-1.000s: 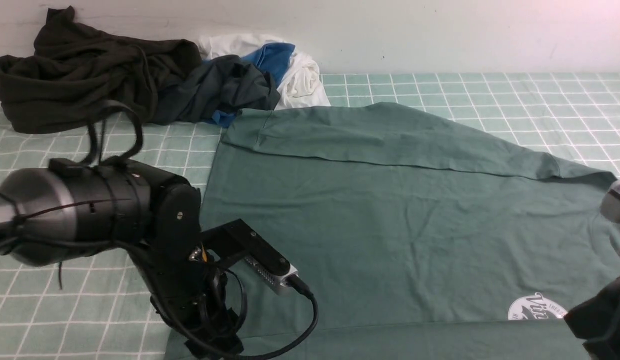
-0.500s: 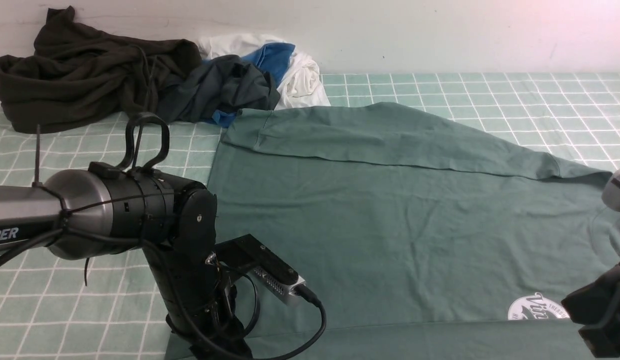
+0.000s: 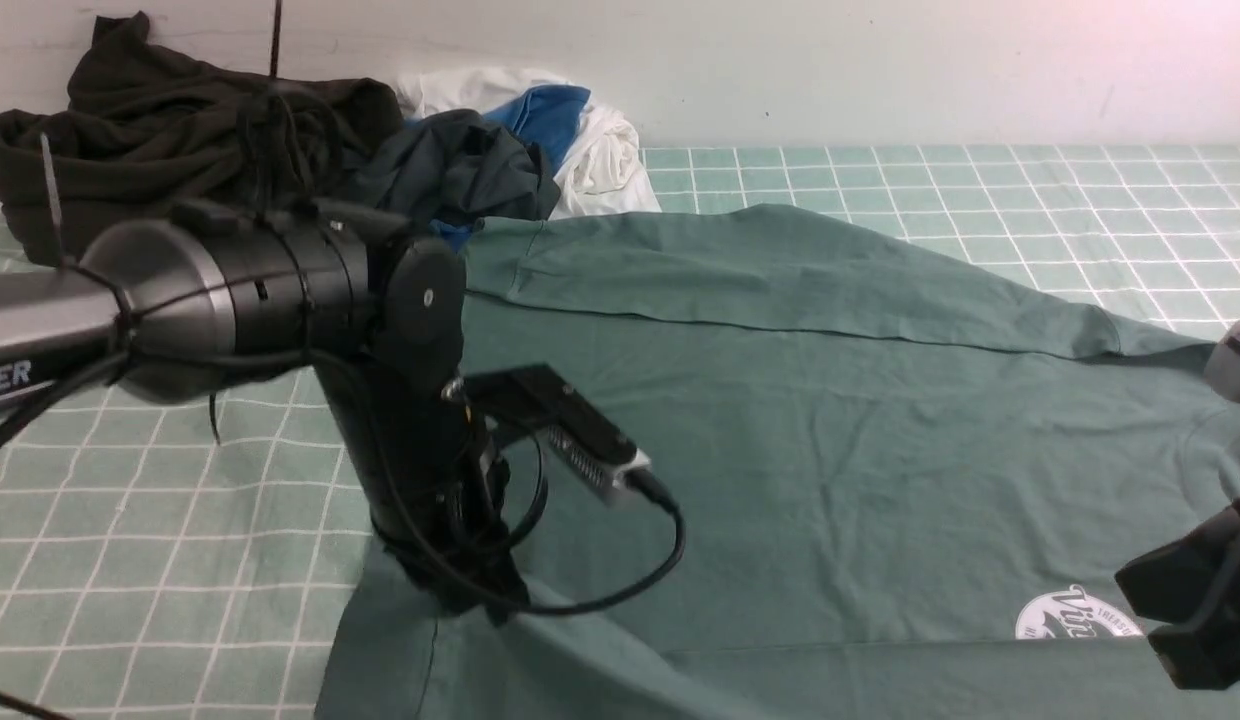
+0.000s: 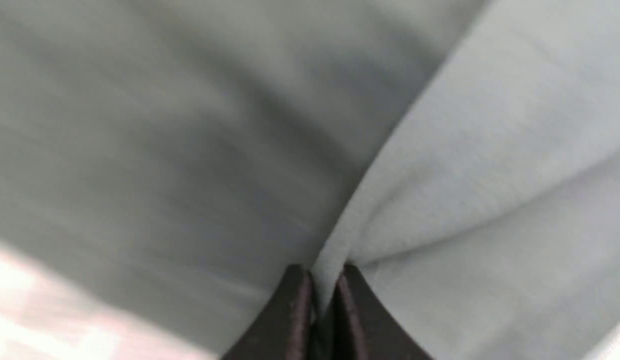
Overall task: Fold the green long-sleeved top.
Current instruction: Use the left arm to drag and place the cuff at the centered position on the left edge of the fabric
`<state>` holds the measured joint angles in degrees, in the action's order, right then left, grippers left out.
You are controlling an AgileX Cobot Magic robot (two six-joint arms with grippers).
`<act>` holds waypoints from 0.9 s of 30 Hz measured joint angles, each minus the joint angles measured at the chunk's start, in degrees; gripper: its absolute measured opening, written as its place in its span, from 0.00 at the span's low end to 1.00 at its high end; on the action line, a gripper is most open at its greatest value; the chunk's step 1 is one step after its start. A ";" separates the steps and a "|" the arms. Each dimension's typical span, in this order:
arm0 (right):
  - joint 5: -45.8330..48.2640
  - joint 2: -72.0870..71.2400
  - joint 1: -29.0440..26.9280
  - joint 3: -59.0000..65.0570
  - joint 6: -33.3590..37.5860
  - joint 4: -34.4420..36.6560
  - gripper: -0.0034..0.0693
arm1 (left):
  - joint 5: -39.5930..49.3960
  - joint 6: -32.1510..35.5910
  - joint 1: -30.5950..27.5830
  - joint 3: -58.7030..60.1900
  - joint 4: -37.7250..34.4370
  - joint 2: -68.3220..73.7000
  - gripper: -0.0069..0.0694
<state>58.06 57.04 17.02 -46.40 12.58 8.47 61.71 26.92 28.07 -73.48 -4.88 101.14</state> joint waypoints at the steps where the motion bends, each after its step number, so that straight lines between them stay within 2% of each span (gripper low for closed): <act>1: -0.31 0.00 0.00 0.00 -0.07 -0.37 0.03 | 0.30 0.00 0.00 -2.23 0.78 0.00 0.13; 11: -1.10 0.00 0.00 0.01 -9.41 -9.73 0.03 | 7.46 0.02 0.00 -27.86 6.44 7.67 0.13; 17: -1.10 0.00 0.00 0.01 -13.20 -13.53 0.03 | 8.18 0.02 -0.11 -32.94 8.09 14.46 0.13; 22: -1.10 0.00 0.00 0.01 -13.72 -14.20 0.03 | 5.26 -0.46 -1.97 -34.69 8.21 20.58 0.13; 27: -1.71 0.00 0.00 0.01 -13.72 -14.53 0.03 | 2.47 -1.95 -3.83 -35.86 8.33 23.34 0.20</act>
<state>56.35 57.04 17.02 -46.40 -1.14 -6.06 64.18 24.97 24.24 -109.34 3.45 124.48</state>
